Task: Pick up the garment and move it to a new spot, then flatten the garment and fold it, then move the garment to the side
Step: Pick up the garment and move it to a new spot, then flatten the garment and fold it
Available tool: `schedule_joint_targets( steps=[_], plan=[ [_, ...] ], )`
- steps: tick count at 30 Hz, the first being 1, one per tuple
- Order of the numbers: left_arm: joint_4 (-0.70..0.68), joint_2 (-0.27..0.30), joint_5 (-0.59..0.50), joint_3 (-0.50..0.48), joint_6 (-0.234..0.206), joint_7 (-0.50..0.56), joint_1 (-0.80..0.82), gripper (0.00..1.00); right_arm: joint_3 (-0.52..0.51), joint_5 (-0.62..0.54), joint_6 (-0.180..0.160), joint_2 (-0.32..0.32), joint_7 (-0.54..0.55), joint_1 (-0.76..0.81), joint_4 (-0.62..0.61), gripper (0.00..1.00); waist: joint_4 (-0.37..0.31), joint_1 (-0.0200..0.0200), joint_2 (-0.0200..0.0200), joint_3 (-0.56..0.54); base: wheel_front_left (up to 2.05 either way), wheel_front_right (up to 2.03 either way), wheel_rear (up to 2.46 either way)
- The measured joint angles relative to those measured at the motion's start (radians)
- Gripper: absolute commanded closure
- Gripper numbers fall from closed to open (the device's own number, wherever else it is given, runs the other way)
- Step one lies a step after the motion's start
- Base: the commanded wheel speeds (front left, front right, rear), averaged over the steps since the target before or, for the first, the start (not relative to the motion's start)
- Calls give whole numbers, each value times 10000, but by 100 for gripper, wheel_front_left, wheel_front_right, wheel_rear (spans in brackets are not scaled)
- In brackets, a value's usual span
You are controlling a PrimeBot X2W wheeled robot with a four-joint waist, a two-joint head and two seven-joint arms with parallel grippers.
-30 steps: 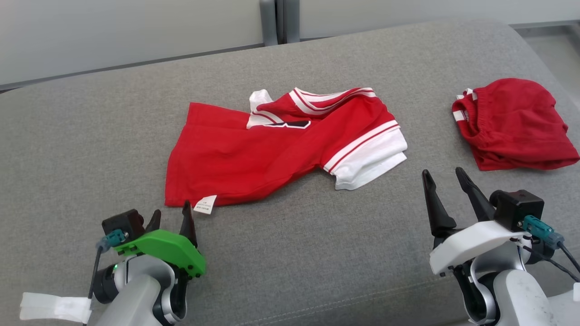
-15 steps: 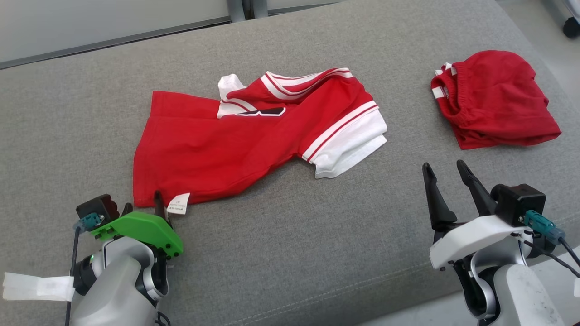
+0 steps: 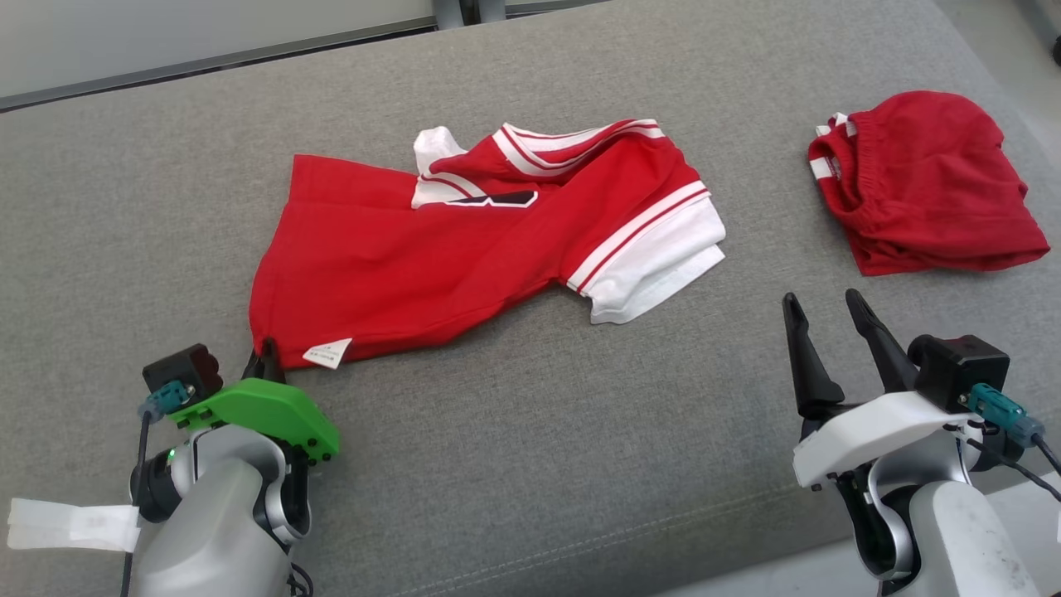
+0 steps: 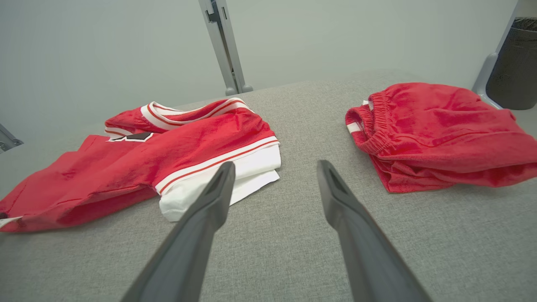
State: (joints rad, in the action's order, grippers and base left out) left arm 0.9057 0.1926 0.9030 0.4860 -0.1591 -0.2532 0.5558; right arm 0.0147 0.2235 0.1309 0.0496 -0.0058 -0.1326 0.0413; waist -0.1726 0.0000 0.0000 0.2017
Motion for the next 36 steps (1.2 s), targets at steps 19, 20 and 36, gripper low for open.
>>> schedule_joint_targets(
  steps=[19, 20, 36],
  plan=[
    [-3160, -10, -1528, -1415, -744, -90, -2718, 100, -405, 115, 0, 0, 322, 3, 729, 0, 1143, 0, 0, -242, 0, 0, 0],
    [-3162, -58, -1574, -1440, -736, -90, -2743, 100, -435, 127, 0, -2, 320, -25, 865, 0, 1172, 0, 0, -243, 0, 0, 0],
    [-4604, -240, -3097, -1670, -435, -90, -2714, 0, -989, -234, 0, 583, 84, -2455, 5233, 0, 2182, 0, 0, -130, 0, 0, 0]
  ],
)
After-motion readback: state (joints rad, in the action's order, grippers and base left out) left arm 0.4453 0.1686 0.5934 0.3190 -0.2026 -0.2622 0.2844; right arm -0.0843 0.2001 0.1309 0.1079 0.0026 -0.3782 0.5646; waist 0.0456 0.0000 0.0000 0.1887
